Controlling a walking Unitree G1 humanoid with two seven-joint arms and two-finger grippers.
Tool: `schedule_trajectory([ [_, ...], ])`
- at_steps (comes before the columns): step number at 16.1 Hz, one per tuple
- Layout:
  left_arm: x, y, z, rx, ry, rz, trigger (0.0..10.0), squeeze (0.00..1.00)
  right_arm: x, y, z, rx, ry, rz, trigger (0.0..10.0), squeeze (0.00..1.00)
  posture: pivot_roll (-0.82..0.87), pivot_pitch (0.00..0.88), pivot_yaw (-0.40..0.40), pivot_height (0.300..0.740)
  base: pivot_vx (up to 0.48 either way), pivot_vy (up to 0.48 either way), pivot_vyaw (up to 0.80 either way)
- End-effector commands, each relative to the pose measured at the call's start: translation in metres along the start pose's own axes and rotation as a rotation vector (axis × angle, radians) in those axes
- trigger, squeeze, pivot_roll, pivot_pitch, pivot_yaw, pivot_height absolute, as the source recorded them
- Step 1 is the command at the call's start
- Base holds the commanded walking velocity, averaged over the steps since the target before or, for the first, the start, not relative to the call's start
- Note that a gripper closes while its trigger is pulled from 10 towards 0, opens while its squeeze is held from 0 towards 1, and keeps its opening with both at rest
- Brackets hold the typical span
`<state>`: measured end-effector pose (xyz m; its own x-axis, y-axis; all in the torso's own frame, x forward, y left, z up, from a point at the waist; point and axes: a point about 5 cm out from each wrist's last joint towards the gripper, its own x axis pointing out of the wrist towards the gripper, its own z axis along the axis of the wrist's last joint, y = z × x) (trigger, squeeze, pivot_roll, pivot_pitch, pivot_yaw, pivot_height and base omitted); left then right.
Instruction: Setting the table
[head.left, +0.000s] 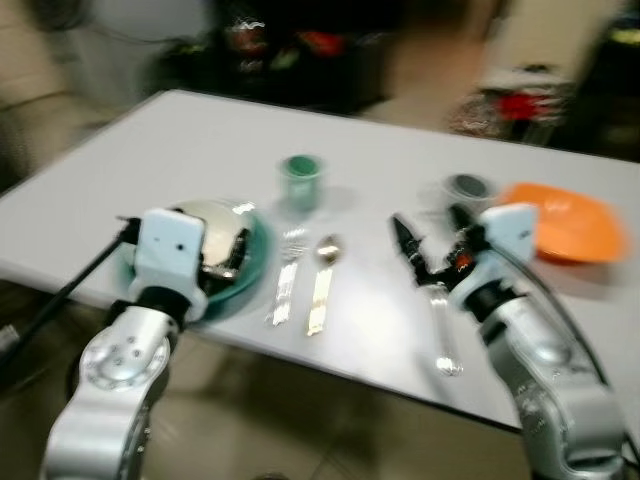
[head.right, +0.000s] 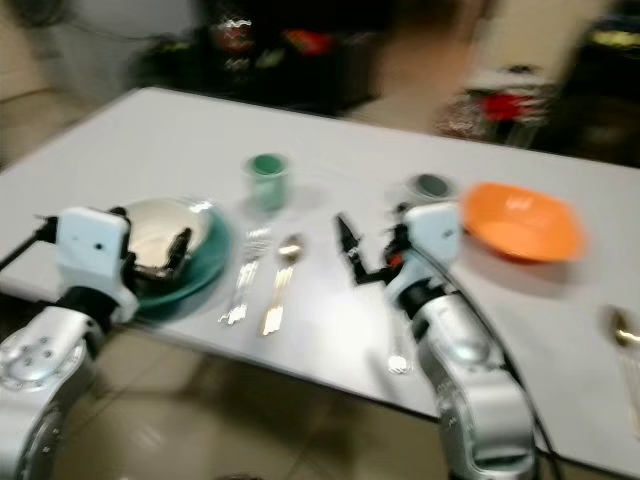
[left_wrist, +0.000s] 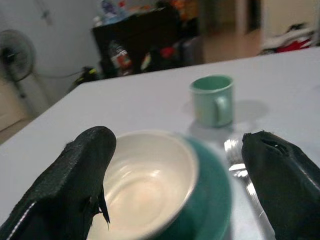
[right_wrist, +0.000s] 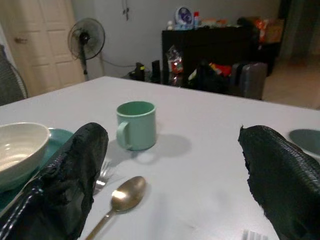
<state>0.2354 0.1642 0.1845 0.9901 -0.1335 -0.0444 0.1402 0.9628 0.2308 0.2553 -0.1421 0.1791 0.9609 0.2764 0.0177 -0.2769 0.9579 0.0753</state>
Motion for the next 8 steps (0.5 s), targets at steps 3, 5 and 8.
schedule_trajectory([
  [3, -0.0015, 0.0044, 0.001, 0.015, 0.002, 0.023, 10.0, 0.0, 0.0014, 0.0047, -0.0028, 0.006, 0.017, 0.018, 10.0, 1.0, -0.05, 0.0, -0.006, 0.74, 0.0, 0.281, 0.8],
  [5, -0.002, 0.0054, 0.0012, 0.022, 0.003, 0.022, 10.0, 0.0, 0.0024, 0.0063, -0.003, 0.013, 0.018, 0.016, 10.0, 1.0, -0.04, 0.0, -0.006, 0.74, 0.0, 0.281, 0.0],
  [8, -0.0013, 0.0081, 0.0004, 0.03, 0.006, 0.022, 10.0, 0.0, 0.0012, 0.004, -0.007, 0.031, 0.036, -0.019, 10.0, 0.0, -0.05, 0.0, 0.009, 0.74, 0.0, 0.28, 0.0],
])
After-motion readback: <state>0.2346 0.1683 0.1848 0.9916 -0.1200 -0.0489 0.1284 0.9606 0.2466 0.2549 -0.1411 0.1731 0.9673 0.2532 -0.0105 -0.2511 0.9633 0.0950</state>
